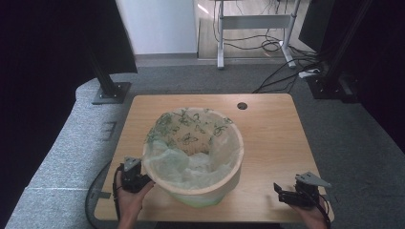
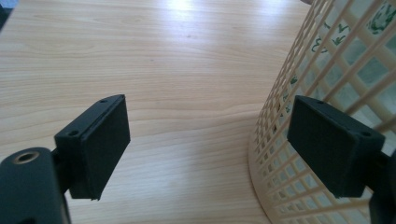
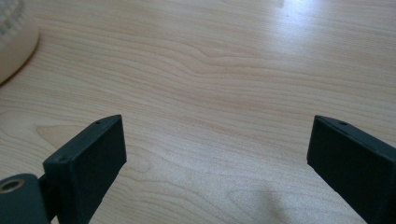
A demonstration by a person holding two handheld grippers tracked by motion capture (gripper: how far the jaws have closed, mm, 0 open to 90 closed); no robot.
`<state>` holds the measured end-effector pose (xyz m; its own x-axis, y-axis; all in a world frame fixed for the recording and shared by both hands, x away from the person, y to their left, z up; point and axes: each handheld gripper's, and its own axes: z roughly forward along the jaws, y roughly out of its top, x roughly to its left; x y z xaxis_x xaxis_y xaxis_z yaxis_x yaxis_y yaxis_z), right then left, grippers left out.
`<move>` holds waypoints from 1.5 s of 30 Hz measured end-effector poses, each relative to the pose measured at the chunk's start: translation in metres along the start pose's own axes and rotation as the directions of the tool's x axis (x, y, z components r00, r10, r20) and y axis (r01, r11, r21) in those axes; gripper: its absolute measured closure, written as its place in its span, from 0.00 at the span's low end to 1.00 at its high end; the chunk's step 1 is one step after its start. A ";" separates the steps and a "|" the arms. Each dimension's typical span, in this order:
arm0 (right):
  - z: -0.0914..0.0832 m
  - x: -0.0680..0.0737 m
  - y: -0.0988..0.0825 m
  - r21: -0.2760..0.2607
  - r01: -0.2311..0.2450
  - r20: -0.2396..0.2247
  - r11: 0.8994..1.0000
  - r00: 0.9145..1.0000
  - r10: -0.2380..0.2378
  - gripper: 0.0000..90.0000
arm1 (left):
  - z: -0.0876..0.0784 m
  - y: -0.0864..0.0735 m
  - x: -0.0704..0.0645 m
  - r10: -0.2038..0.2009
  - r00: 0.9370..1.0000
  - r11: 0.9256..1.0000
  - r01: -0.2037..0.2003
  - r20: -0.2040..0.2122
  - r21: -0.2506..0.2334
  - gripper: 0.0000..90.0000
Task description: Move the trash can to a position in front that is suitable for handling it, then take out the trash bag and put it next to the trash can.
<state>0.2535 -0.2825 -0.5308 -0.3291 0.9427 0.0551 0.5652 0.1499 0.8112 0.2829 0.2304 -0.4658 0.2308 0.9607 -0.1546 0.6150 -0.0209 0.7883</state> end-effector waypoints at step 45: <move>0.002 -0.001 -0.001 0.009 0.016 -0.015 1.000 1.000 -0.016 0.10 | -0.047 0.062 0.028 0.228 0.928 0.970 -0.189 0.295 -0.156 0.09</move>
<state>0.2546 -0.2831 -0.5331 -0.3494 0.9356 0.0507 0.5667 0.1679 0.8066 0.2921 0.2686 -0.3929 0.5771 0.8046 -0.1395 0.4350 -0.1583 0.8864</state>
